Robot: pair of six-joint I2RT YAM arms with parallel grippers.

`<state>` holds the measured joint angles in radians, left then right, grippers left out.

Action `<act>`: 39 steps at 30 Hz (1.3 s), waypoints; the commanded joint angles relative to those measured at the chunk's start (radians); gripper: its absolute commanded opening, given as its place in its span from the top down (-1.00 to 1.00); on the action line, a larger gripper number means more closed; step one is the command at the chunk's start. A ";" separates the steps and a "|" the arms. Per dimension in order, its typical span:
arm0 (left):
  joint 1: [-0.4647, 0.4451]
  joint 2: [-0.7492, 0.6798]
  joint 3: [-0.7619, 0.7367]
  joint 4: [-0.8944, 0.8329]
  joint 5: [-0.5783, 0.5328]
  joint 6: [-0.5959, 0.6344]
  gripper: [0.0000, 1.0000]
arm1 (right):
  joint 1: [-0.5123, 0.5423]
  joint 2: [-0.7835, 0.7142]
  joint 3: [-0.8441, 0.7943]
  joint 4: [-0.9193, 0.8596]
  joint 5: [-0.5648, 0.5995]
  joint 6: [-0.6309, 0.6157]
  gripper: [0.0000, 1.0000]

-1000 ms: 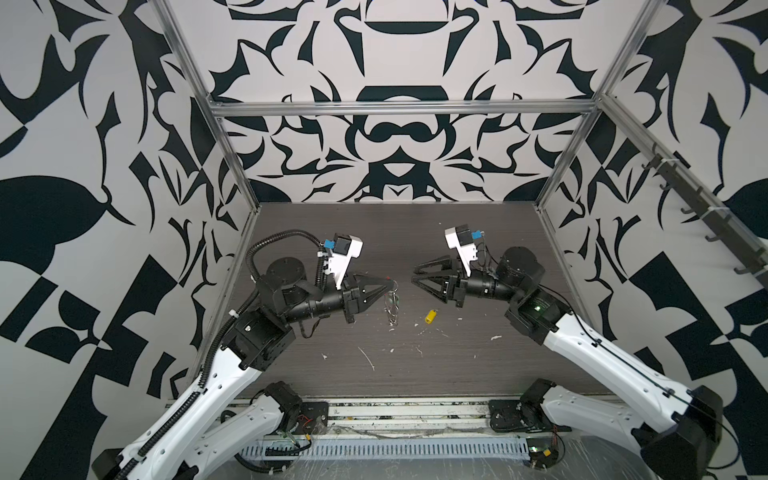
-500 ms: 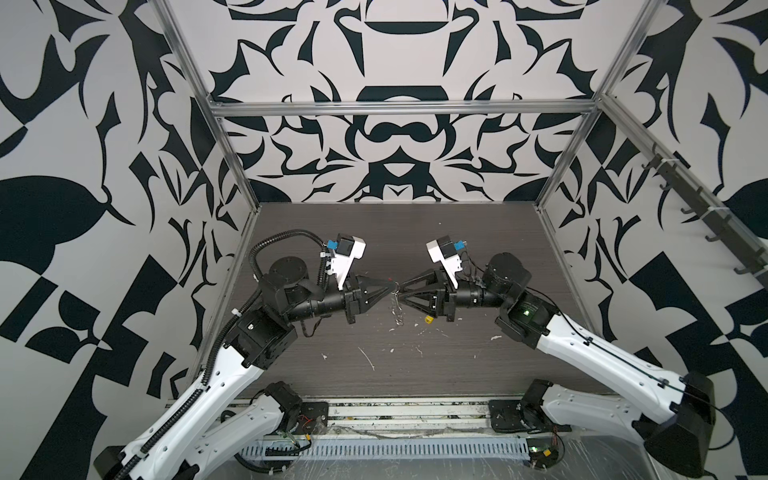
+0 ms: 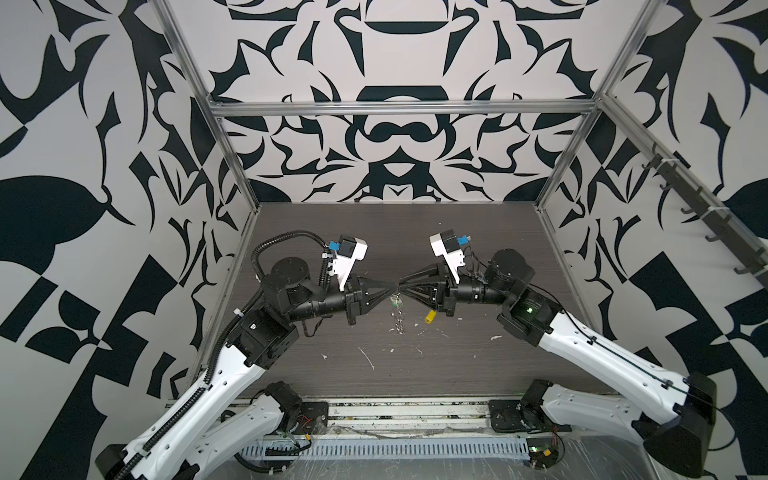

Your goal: Remove the keys from the keyring

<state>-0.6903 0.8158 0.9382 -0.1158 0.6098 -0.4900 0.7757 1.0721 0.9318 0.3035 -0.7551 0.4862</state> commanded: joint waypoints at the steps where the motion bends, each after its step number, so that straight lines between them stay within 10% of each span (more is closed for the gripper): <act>1: -0.003 -0.005 -0.009 0.034 0.011 0.001 1.00 | 0.005 0.003 0.051 0.029 -0.014 -0.012 0.59; 10: -0.003 -0.009 -0.011 0.041 -0.016 -0.001 1.00 | 0.023 0.003 0.067 -0.040 -0.005 -0.052 0.70; 22: -0.003 0.013 -0.005 0.047 -0.021 -0.016 1.00 | 0.187 -0.020 0.137 -0.307 0.367 -0.330 1.00; 32: -0.003 0.010 -0.008 0.045 -0.028 -0.015 1.00 | 0.220 -0.116 0.058 -0.230 0.551 -0.339 0.11; 39: -0.003 0.002 -0.009 0.042 -0.029 -0.010 1.00 | -0.029 -0.110 -0.008 -0.037 0.203 -0.040 0.05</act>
<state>-0.6903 0.8326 0.9356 -0.1085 0.5827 -0.5041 0.8169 0.9577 0.9436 0.1051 -0.3820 0.2882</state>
